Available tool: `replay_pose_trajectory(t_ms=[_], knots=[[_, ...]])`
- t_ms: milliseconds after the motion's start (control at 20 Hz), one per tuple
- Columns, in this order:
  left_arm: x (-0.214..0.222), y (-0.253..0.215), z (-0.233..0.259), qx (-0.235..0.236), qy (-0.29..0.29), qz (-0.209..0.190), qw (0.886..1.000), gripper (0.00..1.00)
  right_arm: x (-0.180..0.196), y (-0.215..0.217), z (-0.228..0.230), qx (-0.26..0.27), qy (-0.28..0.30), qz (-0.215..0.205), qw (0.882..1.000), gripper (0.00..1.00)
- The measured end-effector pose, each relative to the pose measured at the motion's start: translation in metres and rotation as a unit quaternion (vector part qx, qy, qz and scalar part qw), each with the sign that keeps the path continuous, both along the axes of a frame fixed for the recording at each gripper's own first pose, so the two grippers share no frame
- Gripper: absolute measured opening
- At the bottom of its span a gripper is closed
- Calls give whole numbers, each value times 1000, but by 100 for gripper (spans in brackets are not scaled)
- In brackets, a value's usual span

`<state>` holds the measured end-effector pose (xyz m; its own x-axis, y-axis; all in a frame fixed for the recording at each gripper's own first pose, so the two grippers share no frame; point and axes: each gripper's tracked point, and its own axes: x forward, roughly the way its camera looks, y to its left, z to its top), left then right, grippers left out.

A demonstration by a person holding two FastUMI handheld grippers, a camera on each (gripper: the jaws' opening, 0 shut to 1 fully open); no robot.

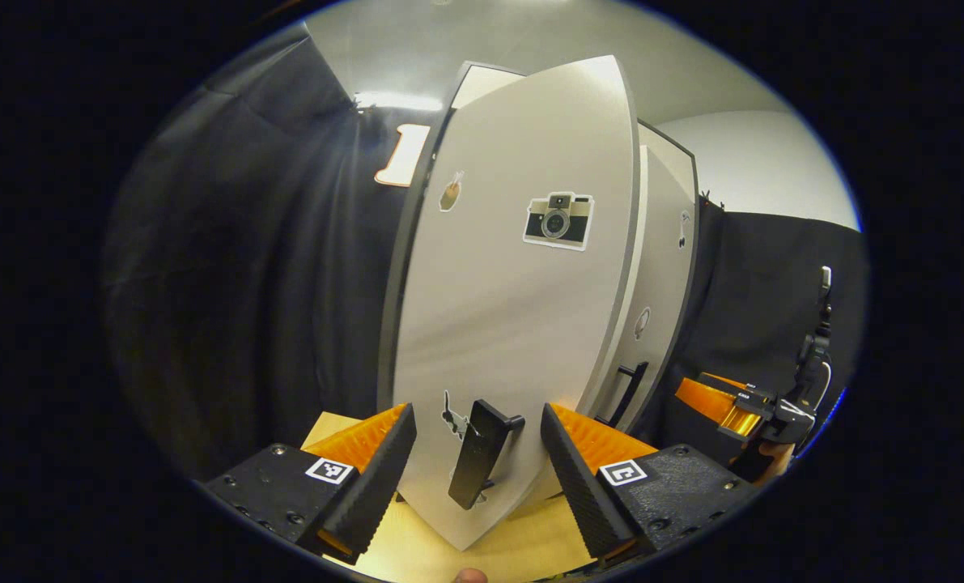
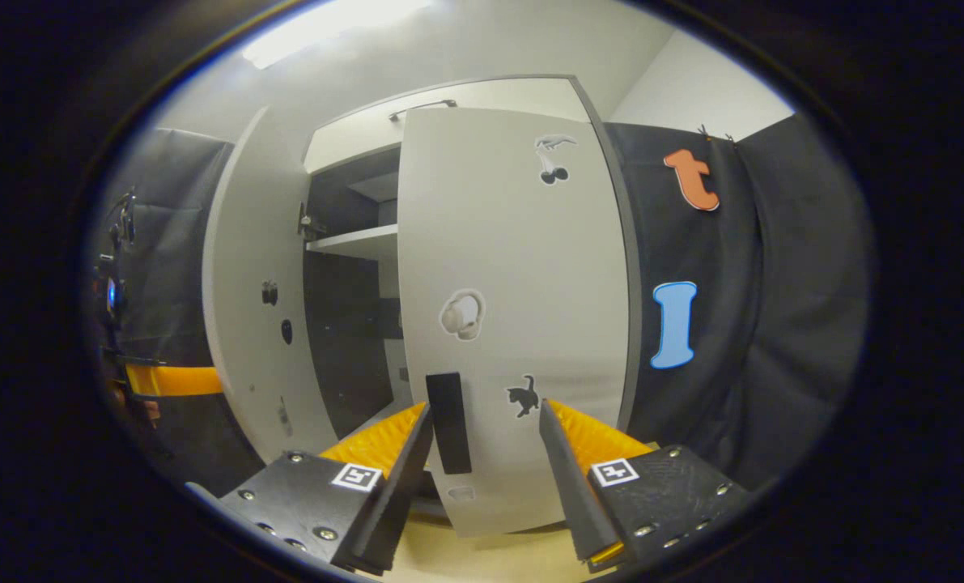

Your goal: Grab one shoe with the right hand and put it into the shoe cabinet, grab the other shoe with the left hand and put it into the shoe cabinet; then close the right door with the right hand and the left door with the left hand.

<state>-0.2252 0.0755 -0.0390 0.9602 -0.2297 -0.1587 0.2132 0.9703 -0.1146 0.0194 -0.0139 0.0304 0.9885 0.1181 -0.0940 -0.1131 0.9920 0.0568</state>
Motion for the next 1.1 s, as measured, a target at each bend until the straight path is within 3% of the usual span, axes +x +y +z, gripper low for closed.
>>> replay_pose_trajectory(t_ms=[250,300,350,500,650,700,750,850,900,950,1100], knots=[[21,-44,-5,-1,-3,-40,999,95,0,-5,3,1,-4,-4,1000,75],[24,-50,-5,3,-5,-42,999,100,0,-7,4,3,-6,-5,1000,75],[27,-56,-6,9,-9,-45,999,95,-1,-8,5,3,-7,-7,1000,75],[25,-67,-6,14,-16,-51,998,95,-4,-14,8,4,-10,-14,1000,75],[27,-75,-2,17,-25,-48,998,95,-5,-21,12,10,-12,-20,1000,75],[27,-75,-1,20,-28,-44,998,90,-5,-22,13,12,-13,-22,1000,75],[27,-73,1,23,-33,-39,998,95,-5,-23,14,13,-14,-24,1000,75],[27,-69,5,33,-42,-29,998,90,-3,-25,17,13,-15,-27,999,75],[27,-68,6,35,-45,-25,998,95,-3,-25,17,15,-16,-28,999,75],[26,-68,7,34,-47,-22,998,90,-3,-25,17,16,-16,-28,999,75],[26,-65,7,32,-48,-11,998,90,-1,-26,18,19,-16,-32,999,75]])
